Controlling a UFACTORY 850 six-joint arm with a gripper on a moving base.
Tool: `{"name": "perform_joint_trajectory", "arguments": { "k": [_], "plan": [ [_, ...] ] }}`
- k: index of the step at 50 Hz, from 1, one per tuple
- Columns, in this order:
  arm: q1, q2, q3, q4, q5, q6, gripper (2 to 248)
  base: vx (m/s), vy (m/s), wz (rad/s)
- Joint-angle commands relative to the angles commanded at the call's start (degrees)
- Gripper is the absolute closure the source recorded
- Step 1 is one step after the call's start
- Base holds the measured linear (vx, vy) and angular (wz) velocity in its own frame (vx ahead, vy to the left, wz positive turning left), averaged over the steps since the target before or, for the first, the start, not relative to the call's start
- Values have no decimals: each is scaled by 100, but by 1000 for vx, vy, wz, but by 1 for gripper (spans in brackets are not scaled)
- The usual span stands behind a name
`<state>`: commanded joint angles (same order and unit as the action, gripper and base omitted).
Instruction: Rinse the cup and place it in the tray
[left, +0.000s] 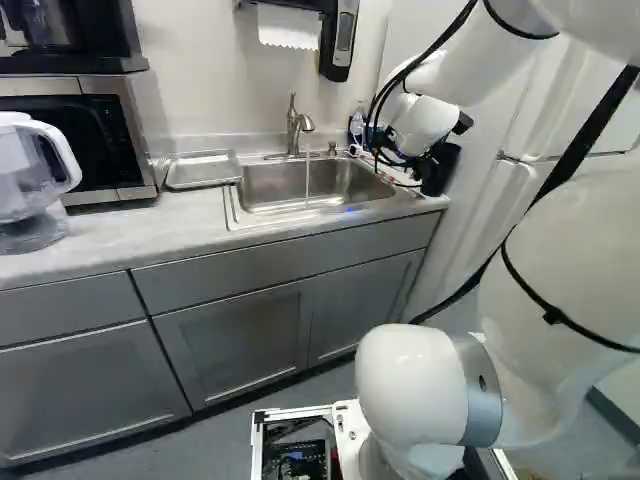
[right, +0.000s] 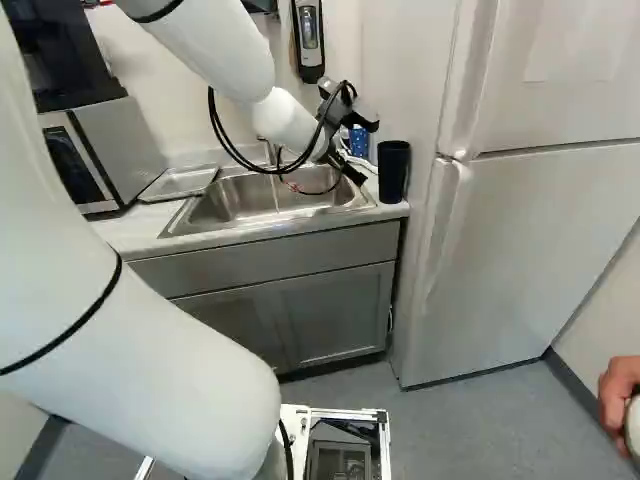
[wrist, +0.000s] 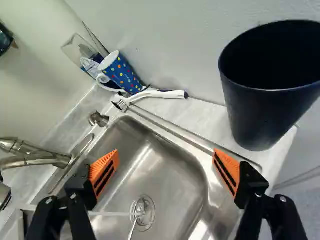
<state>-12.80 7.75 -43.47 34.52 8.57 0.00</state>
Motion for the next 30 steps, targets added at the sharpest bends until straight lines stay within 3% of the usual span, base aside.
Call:
{"name": "perform_joint_trajectory", "arguments": {
  "k": [14, 30],
  "plan": [
    [-43, -20, -18, 40, 0, 0, 3, 0, 0, 0],
    [-43, -20, -18, 512, 0, 0, 3, 0, 0, 0]
  ]
}}
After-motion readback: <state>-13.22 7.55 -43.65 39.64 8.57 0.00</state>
